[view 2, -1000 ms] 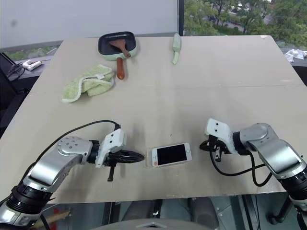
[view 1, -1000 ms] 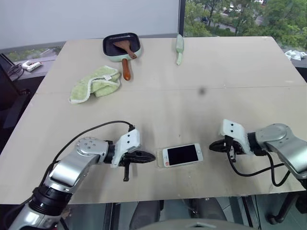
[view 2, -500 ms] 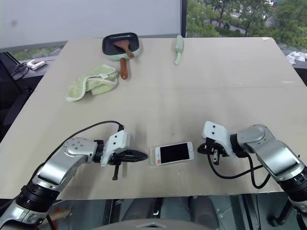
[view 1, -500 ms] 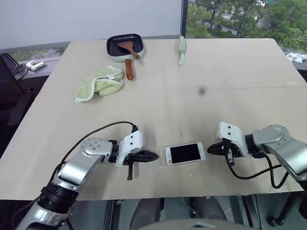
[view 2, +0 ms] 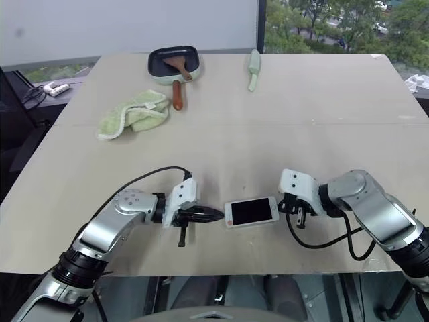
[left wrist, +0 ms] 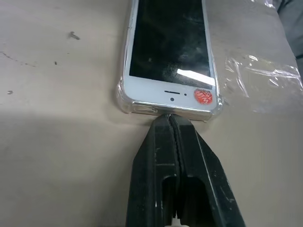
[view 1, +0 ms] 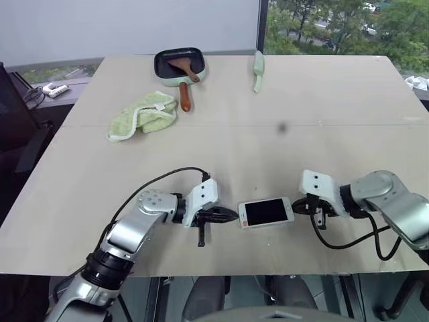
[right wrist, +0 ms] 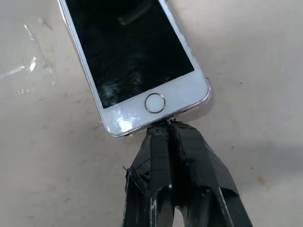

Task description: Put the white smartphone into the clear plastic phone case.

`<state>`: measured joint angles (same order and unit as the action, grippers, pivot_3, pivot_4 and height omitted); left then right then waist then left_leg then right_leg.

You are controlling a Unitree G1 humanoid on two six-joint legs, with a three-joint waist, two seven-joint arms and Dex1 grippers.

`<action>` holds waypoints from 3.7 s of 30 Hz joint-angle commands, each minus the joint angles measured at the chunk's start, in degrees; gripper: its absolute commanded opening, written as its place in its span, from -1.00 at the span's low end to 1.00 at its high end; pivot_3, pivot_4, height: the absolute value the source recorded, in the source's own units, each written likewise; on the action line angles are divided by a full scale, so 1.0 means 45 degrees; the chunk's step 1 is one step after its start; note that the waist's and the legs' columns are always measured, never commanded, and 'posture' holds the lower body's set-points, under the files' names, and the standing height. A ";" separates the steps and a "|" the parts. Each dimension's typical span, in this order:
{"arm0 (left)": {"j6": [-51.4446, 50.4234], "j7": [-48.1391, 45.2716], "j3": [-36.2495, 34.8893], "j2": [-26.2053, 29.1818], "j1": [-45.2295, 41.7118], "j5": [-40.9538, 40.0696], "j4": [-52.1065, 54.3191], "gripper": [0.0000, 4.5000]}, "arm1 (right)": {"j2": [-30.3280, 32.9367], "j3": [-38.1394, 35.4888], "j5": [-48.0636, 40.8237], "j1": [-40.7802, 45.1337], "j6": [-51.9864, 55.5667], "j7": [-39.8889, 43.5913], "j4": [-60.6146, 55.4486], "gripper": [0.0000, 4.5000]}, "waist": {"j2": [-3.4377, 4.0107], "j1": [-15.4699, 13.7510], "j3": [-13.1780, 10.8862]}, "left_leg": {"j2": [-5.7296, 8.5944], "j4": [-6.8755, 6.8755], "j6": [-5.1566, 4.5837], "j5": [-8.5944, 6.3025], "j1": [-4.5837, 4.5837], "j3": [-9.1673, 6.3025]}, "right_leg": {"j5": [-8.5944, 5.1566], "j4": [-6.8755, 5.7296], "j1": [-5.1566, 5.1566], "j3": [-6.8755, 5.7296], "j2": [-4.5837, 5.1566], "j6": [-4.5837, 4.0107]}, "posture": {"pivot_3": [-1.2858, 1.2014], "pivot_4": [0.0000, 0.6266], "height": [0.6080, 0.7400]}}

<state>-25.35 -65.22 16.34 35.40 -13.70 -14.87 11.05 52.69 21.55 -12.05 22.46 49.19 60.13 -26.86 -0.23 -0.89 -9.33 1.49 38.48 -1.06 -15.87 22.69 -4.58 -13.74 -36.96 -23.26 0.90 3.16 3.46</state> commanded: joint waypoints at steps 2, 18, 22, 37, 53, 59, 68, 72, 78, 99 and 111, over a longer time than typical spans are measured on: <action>-0.0118 0.0524 0.0479 -0.0784 -0.0339 0.0073 0.0158 -1.00 | -0.0489 0.0891 -0.0180 0.0137 0.0221 0.0137 -0.1334 -0.96 | 0.0002 -0.0003 0.0003 | 0.0003 0.0004 0.0000 0.0000 -0.0012 -0.0005 | 0.0000 0.0000 0.0013 0.0000 0.0001 0.0000 | 0.03 -0.52 1.00; -0.0506 0.0493 -0.0880 -0.0295 -0.0415 -0.0672 0.0886 -1.00 | 0.1056 -0.2014 -0.0616 -0.1329 -0.0017 0.0303 -0.0801 -0.96 | -0.0006 0.0044 0.0000 | 0.0015 0.0004 0.0000 0.0000 -0.0034 -0.0039 | -0.0001 0.0004 0.0048 -0.0021 0.0010 0.0000 | 0.03 -0.52 1.00; -0.0716 0.0848 -0.1049 -0.0703 -0.0326 -0.1308 0.1567 -1.00 | 0.1011 -0.2933 -0.0772 -0.1775 -0.0365 -0.0138 -0.0346 -0.96 | -0.0003 0.0094 0.0000 | -0.0004 -0.0012 0.0002 0.0001 -0.0019 -0.0021 | 0.0000 -0.0002 0.0014 -0.0006 0.0000 -0.0001 | 0.03 -0.52 1.00; 0.0620 0.1847 0.0578 -0.2048 0.0329 -0.0414 0.0348 -1.00 | -0.4451 -0.6412 -0.3863 -0.3876 -0.4815 -0.1548 0.0452 -0.96 | -0.0009 0.0012 0.0001 | -0.0002 -0.0008 0.0004 0.0002 -0.0023 -0.0007 | 0.0001 -0.0021 0.0013 0.0009 -0.0009 -0.0001 | 0.03 -0.52 1.00; 0.1031 0.2044 0.0692 -0.2072 0.0607 -0.0012 -0.0162 -1.00 | -0.6264 -0.6153 -0.4857 -0.5278 -0.7411 -0.0620 0.2376 -0.96 | -0.0003 0.0152 0.0003 | -0.0003 -0.0024 -0.0003 -0.0003 -0.0195 0.0064 | -0.0007 -0.0107 0.0104 0.0084 -0.0015 -0.0004 | 0.03 -0.52 1.00; 0.0941 0.2051 0.0684 -0.2027 0.0730 -0.0064 -0.0019 -1.00 | -0.6015 -0.5910 -0.5227 -0.5219 -0.7312 -0.0380 0.2445 -0.96 | -0.0002 0.0240 0.0004 | -0.0006 -0.0024 -0.0003 -0.0003 -0.0208 0.0062 | -0.0006 -0.0107 0.0121 0.0084 -0.0013 -0.0004 | 0.03 -0.52 1.00; 0.0708 0.2211 0.0572 -0.2044 0.0807 -0.0111 0.0220 -1.00 | -0.3328 -0.2526 0.0108 -0.5679 -0.7677 -0.1024 0.4700 -0.96 | -0.0086 0.0335 0.0173 | -0.0007 -0.0033 -0.0003 -0.0003 -0.0254 0.0057 | -0.0011 -0.0099 0.0170 0.0076 -0.0017 -0.0004 | 0.03 -0.52 1.00; 0.0627 0.2255 0.0589 -0.2042 0.0869 -0.0130 0.0328 -1.00 | -0.3107 -0.2232 0.0231 -0.5652 -0.6981 -0.1416 0.4494 -0.96 | -0.0144 0.0297 0.0219 | -0.0024 -0.0054 -0.0004 -0.0009 -0.0423 0.0019 | -0.0071 0.0024 0.0379 0.0037 -0.0020 -0.0009 | 0.03 -0.52 1.00; 0.0510 0.2301 0.0584 -0.2038 0.0886 -0.0191 0.0431 -1.00 | -0.2777 -0.1528 0.0886 -0.5553 -0.6535 -0.1815 0.4325 -0.96 | -0.0165 0.0251 0.0273 | -0.0024 -0.0045 -0.0005 -0.0010 -0.0446 0.0021 | -0.0075 0.0041 0.0410 0.0046 -0.0001 -0.0004 | 0.03 -0.52 1.00; -0.0251 0.2092 -0.2688 -0.1068 0.2299 -0.3045 0.2705 -0.83 | -0.3409 -0.5096 -0.4268 -0.5943 -0.7275 -0.0020 0.2775 -0.57 | -0.0010 0.0280 0.0226 | -0.0040 -0.0101 0.0002 -0.0009 -0.0166 -0.0006 | -0.0016 0.0030 0.0124 0.0044 0.0030 -0.0021 | 0.03 -0.52 1.00; 0.2629 0.0620 -0.5545 0.1457 0.5563 -0.2204 0.0947 0.97 | -0.1203 -0.7519 -0.3453 -0.5734 -1.0308 0.2867 0.7128 1.00 | 0.0039 0.0080 0.0010 | -0.0021 -0.0118 -0.0005 -0.0012 -0.0186 0.0050 | -0.0032 0.0054 0.0123 0.0079 0.0009 -0.0044 | 0.03 -0.52 1.00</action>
<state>-16.74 -61.53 -6.81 40.98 10.49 -25.91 15.37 46.19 -9.94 -27.60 -4.23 5.13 71.37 4.42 -0.06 -0.53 -9.29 1.40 37.95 -1.09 -15.93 21.85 -4.34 -13.88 -36.71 -22.71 1.28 3.21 3.26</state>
